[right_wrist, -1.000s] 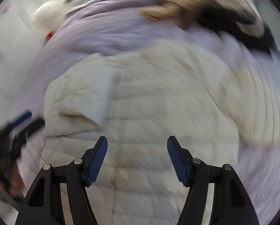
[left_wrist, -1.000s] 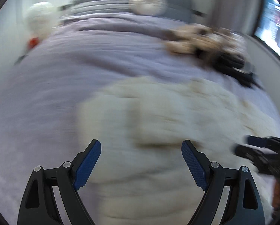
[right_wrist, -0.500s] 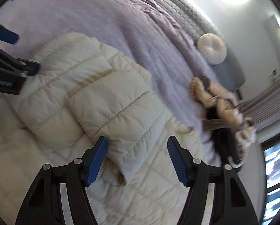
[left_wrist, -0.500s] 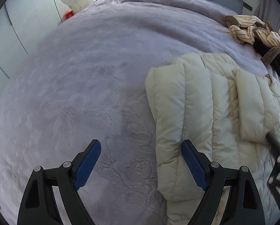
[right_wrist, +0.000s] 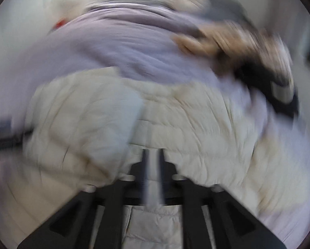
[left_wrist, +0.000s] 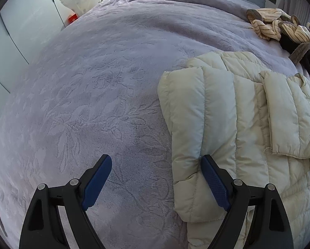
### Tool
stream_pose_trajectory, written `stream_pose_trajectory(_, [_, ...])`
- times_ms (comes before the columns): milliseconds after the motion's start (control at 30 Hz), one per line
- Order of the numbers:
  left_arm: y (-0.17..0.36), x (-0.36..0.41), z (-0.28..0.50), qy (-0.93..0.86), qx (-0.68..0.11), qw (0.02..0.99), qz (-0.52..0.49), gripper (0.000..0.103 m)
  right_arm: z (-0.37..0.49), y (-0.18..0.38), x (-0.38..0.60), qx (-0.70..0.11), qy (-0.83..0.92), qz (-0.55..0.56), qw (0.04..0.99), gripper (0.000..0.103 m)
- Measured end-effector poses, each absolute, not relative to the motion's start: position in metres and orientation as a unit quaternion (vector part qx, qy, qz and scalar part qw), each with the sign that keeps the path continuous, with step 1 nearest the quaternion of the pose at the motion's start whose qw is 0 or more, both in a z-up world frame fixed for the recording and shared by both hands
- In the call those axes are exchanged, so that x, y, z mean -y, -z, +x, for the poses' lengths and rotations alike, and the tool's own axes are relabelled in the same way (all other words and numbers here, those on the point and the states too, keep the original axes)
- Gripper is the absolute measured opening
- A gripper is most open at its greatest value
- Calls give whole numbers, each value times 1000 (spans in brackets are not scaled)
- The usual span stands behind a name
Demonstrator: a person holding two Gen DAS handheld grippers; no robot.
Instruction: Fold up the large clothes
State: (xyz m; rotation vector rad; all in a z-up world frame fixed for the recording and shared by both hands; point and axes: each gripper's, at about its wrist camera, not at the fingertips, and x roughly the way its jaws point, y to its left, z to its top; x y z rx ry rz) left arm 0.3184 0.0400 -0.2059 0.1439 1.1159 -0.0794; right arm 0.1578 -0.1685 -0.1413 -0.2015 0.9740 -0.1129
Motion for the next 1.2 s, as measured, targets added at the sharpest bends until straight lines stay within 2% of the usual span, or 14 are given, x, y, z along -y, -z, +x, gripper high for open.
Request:
stream_pose_trajectory(33, [206, -40, 318, 37, -529, 845, 69, 88, 157, 142, 155, -461, 42, -129, 877, 79])
stream_pose_trajectory(67, [206, -39, 318, 35, -529, 845, 70, 88, 154, 144, 139, -448, 31, -166, 878, 87])
stream_pose_trajectory(133, [207, -37, 317, 33, -527, 846, 72, 88, 155, 151, 115, -432, 28, -226, 872, 87])
stream_pose_trajectory(400, [210, -37, 315, 34, -529, 845, 71, 88, 161, 164, 73, -402, 4, -291, 868, 87])
stream_pose_trajectory(533, [212, -36, 317, 37, -533, 842, 72, 88, 182, 194, 78, -438, 38, -275, 855, 87])
stream_pose_trajectory(600, [214, -33, 318, 42, -532, 842, 80, 88, 189, 204, 87, -450, 49, -249, 856, 74])
stream_pose_trajectory(633, [215, -31, 317, 43, -530, 842, 86, 88, 189, 204, 90, -451, 56, -235, 859, 39])
stream_pose_trajectory(667, [216, -29, 317, 43, -529, 843, 92, 88, 188, 203, 93, -451, 64, -223, 862, 8])
stream_pose_trajectory(833, [219, -28, 318, 43, -531, 841, 94, 89, 175, 167, 151, -425, 134, -37, 894, 4])
stream_pose_trajectory(900, [219, -26, 319, 48, -532, 840, 92, 89, 164, 162, 191, -430, 149, 104, 885, 4])
stream_pose_trajectory(933, [218, -25, 319, 49, -532, 840, 95, 89, 157, 166, 215, -435, 154, 189, 867, 4])
stream_pose_trajectory(1067, [217, -19, 317, 50, -524, 842, 117, 89, 129, 191, 266, -410, 144, 408, 803, 4])
stream_pose_trajectory(1200, [218, -21, 318, 46, -527, 842, 110, 89, 101, 214, 295, -372, 142, 550, 734, 10])
